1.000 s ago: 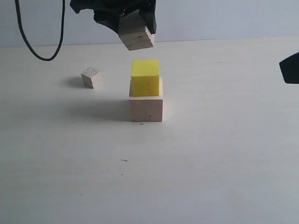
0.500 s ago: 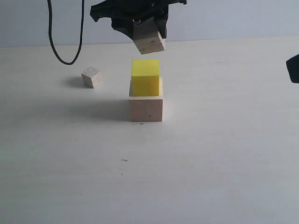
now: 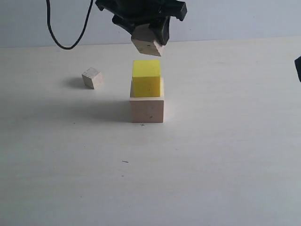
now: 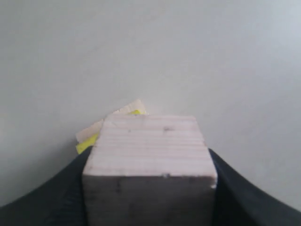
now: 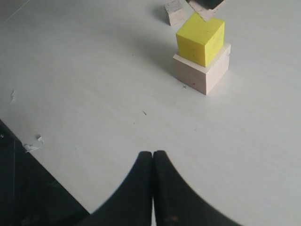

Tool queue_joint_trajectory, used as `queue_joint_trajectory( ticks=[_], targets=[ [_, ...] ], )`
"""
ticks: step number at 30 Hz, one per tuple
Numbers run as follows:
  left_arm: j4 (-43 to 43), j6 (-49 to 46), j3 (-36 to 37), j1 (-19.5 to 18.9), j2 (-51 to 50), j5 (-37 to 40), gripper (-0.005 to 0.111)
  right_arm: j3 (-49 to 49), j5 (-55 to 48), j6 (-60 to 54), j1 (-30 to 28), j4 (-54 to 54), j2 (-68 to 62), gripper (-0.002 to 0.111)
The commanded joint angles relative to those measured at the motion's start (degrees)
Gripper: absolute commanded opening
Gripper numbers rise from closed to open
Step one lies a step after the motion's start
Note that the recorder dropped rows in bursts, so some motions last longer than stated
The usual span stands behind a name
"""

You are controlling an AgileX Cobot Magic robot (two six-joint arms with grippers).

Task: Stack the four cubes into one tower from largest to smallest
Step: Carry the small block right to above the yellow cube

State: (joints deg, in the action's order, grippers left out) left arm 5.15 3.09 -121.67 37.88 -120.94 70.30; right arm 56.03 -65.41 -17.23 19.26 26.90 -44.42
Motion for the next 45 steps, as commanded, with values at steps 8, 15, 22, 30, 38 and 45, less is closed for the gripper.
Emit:
queue_joint_trajectory(
  ticks=[8,15,22,30,38,45],
  targets=[
    [-0.68,-32.18,0.14,-0.20,2.41,-0.33,0.000,-0.18,0.72,-0.15,0.07,-0.38,0.37,0.000],
    [-0.58,-47.13,0.14,-0.20,2.41,-0.33,0.000,-0.18,0.72,-0.15,0.07,-0.38,0.37,0.000],
    [2.89,-55.92,0.14,-0.08,2.41,-0.33,0.000,-0.18,0.72,-0.15,0.07,-0.38,0.37,0.000],
    [-1.92,-52.51,0.14,-0.08,2.31,-0.33,0.000,-0.18,0.72,-0.15,0.07,-0.38,0.37,0.000],
    [-2.36,-47.88,0.14,-0.08,2.31,-0.33,0.000,-0.18,0.62,-0.15,0.07,-0.38,0.37,0.000],
    [-0.11,-23.73,0.14,-0.08,2.31,-0.33,0.000,-0.18,0.51,-0.15,0.07,-0.38,0.47,0.000]
  ],
)
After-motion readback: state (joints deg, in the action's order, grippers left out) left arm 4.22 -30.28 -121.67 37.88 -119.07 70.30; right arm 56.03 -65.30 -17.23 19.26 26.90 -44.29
